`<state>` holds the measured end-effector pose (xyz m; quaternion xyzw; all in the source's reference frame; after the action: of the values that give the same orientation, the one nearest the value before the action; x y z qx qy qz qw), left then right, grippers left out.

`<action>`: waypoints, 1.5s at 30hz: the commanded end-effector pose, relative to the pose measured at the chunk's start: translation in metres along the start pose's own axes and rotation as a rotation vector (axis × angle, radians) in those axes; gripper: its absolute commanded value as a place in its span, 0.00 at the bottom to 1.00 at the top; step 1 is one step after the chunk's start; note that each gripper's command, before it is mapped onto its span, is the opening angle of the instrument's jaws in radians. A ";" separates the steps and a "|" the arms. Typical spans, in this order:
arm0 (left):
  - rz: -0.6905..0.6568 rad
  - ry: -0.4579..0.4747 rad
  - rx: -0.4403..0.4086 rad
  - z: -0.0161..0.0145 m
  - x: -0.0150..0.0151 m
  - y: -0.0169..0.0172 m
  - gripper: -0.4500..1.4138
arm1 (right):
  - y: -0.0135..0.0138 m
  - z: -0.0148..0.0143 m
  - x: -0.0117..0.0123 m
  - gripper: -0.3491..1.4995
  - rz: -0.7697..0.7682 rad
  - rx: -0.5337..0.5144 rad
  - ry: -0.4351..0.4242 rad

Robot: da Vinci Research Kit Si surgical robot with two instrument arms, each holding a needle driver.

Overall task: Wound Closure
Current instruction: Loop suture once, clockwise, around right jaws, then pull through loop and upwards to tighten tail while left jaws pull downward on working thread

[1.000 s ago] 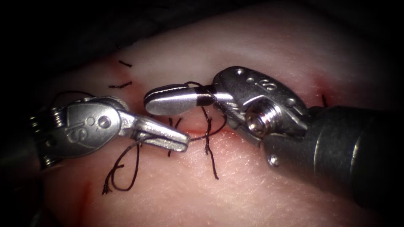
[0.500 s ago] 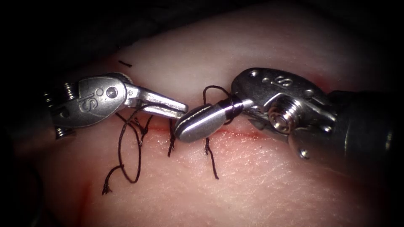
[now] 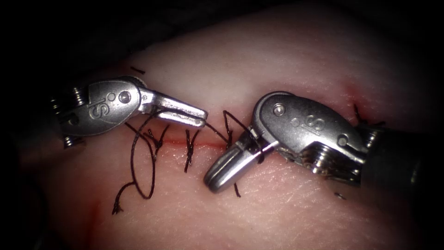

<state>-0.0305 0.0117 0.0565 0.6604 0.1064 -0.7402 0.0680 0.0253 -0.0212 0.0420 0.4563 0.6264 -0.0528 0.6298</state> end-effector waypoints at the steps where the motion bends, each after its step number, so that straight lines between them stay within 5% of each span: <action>1: 0.004 0.001 0.001 0.0002 -0.0001 -0.0011 0.00 | 0.0013 0.0002 0.0000 0.35 -0.005 0.006 -0.007; 4: -0.005 0.000 0.000 0.0000 -0.0003 -0.0009 0.00 | 0.0008 0.0003 -0.0012 0.41 -0.059 0.046 -0.165; 8: -0.010 -0.002 0.000 -0.0002 -0.0005 -0.0009 0.00 | 0.0005 -0.0002 -0.0014 0.47 -0.081 0.046 -0.207; 11: -0.018 -0.005 0.001 0.0000 -0.0009 -0.0007 0.00 | 0.0005 -0.0003 -0.0015 0.67 -0.136 0.015 -0.243; 22: -0.038 -0.008 -0.003 -0.0001 -0.0015 0.0000 0.00 | 0.0021 0.0008 -0.0012 0.65 -0.301 -0.052 -0.305; 24: -0.037 -0.008 -0.003 -0.0001 -0.0015 0.0001 0.00 | 0.0022 0.0008 -0.0012 0.56 -0.322 -0.052 -0.311; 25: -0.037 -0.008 -0.004 -0.0001 -0.0015 0.0002 0.00 | 0.0022 0.0007 -0.0012 0.26 -0.339 -0.044 -0.337; 26: -0.037 -0.008 -0.004 -0.0001 -0.0015 0.0002 0.00 | 0.0022 0.0007 -0.0012 0.26 -0.339 -0.044 -0.337; 27: -0.036 -0.008 -0.005 -0.0002 -0.0015 0.0003 0.00 | 0.0022 0.0006 -0.0013 0.00 -0.358 0.001 -0.396; 35: -0.036 -0.012 -0.013 -0.0003 -0.0017 0.0019 0.00 | 0.0027 -0.0002 -0.0014 0.00 -0.375 0.003 -0.423; 40: -0.027 -0.039 -0.008 -0.0006 -0.0016 0.0045 0.00 | 0.0035 -0.0016 -0.0012 0.00 -0.268 -0.086 -0.308; 42: -0.033 -0.047 -0.011 -0.0004 -0.0012 0.0067 0.00 | 0.0038 -0.0021 -0.0012 0.00 -0.095 -0.144 -0.179; 44: -0.030 -0.050 -0.012 -0.0003 -0.0011 0.0074 0.00 | 0.0038 -0.0022 -0.0012 0.00 -0.077 -0.149 -0.158; 45: -0.024 -0.059 -0.018 0.0002 -0.0001 0.0099 0.00 | 0.0040 -0.0026 -0.0009 0.00 0.067 -0.212 -0.091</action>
<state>-0.0278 0.0005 0.0552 0.6354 0.1212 -0.7596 0.0680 0.0244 -0.0189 0.0455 0.4097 0.5814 0.0179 0.7028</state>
